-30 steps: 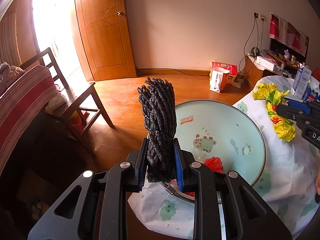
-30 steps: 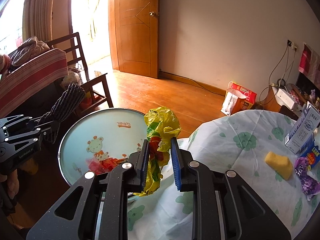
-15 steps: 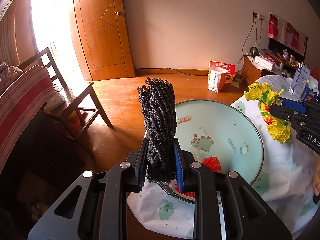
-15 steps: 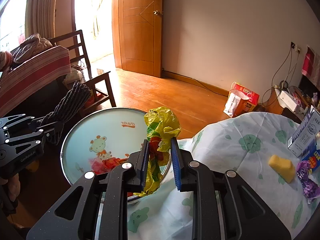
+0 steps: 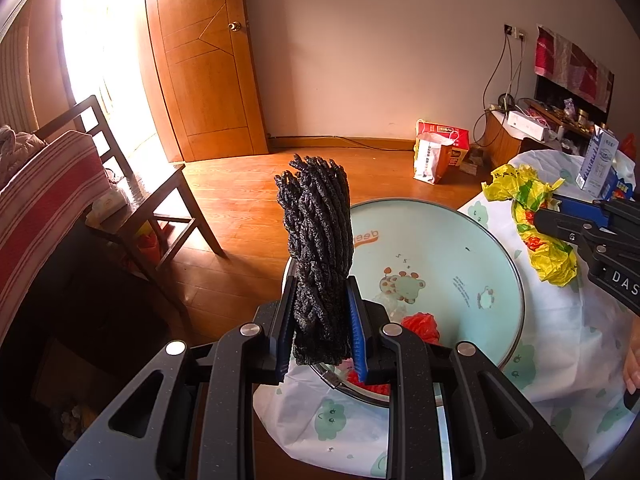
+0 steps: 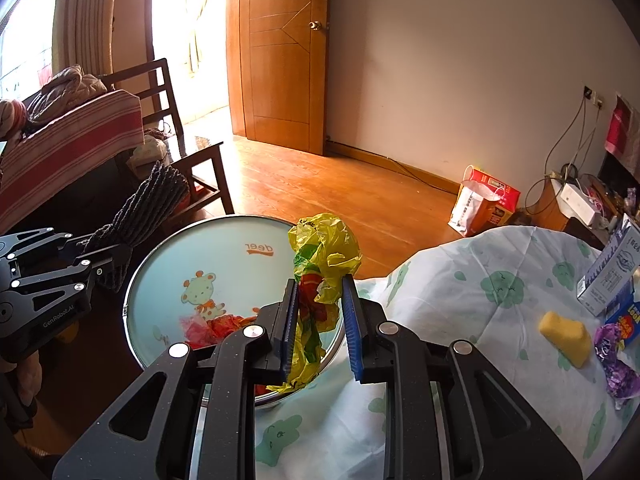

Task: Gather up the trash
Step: 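Hold the black scrubber and yellow wrapper over the light-blue bin with both grippers, then open both grippers to drop the scrubber and wrapper into the bin, then grasp the yellow sponge with the left gripper while the right grasps the purple wrapper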

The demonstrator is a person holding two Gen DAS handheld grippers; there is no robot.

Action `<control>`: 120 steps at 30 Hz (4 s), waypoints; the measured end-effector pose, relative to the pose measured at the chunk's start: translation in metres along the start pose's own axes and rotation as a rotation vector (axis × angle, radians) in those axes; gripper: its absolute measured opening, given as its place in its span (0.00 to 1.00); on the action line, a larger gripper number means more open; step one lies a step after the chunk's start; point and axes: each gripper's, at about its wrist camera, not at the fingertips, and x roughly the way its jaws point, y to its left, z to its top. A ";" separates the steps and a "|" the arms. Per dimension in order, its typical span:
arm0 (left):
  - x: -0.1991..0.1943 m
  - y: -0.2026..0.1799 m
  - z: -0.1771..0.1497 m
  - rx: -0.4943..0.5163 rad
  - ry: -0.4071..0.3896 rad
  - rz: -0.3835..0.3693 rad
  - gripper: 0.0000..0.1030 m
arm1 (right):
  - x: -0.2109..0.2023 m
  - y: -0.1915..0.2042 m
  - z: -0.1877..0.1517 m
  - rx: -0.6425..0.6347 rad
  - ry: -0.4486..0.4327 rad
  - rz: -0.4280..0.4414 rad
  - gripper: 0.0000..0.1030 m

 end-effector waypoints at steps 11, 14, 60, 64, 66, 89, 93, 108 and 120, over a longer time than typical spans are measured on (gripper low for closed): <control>0.000 -0.002 0.000 0.003 0.001 -0.003 0.23 | 0.001 0.003 -0.001 -0.006 0.004 0.005 0.22; 0.001 -0.004 0.000 0.003 0.001 -0.003 0.23 | 0.000 0.003 -0.001 -0.007 0.005 0.005 0.22; 0.008 -0.054 -0.005 0.076 0.027 0.018 0.94 | -0.049 -0.056 -0.048 0.054 -0.047 -0.117 0.86; 0.012 -0.081 0.005 0.102 0.024 -0.014 0.94 | -0.069 -0.087 -0.064 0.084 -0.040 -0.177 0.87; 0.013 -0.102 0.010 0.130 0.021 -0.039 0.94 | -0.083 -0.108 -0.074 0.118 -0.034 -0.219 0.87; 0.074 -0.360 0.089 0.363 0.057 -0.304 0.79 | -0.176 -0.332 -0.173 0.543 0.013 -0.518 0.86; 0.085 -0.378 0.087 0.377 0.090 -0.345 0.76 | -0.170 -0.344 -0.159 0.539 -0.011 -0.501 0.86; 0.088 -0.392 0.074 0.430 0.109 -0.520 0.16 | -0.089 -0.348 -0.135 0.498 0.201 -0.267 0.51; 0.053 -0.333 0.075 0.360 0.076 -0.478 0.06 | -0.115 -0.312 -0.119 0.484 0.113 -0.273 0.12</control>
